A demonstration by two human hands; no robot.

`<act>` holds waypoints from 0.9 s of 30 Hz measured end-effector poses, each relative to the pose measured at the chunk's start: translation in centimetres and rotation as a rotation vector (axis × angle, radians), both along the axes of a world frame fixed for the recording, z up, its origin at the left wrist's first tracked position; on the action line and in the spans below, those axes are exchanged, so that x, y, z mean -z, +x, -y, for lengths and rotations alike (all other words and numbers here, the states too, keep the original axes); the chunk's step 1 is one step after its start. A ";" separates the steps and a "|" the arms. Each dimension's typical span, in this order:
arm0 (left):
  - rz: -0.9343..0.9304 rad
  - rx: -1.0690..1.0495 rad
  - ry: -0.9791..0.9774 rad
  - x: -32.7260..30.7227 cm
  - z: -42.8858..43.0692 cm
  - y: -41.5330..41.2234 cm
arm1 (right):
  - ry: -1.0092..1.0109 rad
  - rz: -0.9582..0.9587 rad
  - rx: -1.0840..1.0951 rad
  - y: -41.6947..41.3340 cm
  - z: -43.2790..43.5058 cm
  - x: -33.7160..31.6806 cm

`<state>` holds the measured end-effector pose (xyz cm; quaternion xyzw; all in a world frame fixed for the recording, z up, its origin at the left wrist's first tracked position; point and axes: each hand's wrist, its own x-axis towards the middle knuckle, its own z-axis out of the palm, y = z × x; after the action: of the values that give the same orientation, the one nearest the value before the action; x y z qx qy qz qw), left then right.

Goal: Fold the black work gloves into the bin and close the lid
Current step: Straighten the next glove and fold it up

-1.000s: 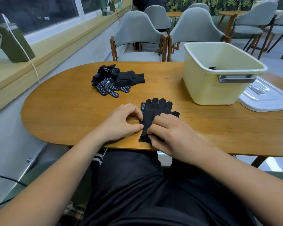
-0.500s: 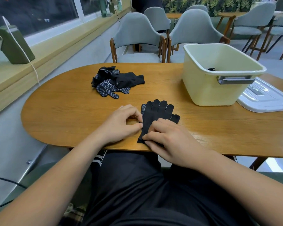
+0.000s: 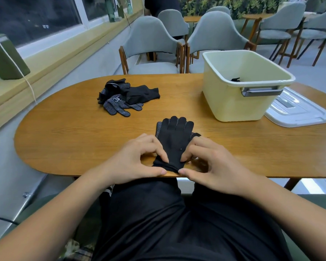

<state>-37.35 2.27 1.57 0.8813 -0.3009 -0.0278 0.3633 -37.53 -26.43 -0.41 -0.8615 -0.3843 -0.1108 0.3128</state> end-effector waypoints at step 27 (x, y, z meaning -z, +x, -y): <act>0.065 -0.422 -0.200 0.4 0.3 5.0 | -0.006 0.060 0.088 2.3 -1.7 -1.0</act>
<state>-32.37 2.01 1.17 0.8847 -0.1228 0.1069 0.4369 -35.23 -24.69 0.64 -0.8749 -0.3555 -0.1492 0.2932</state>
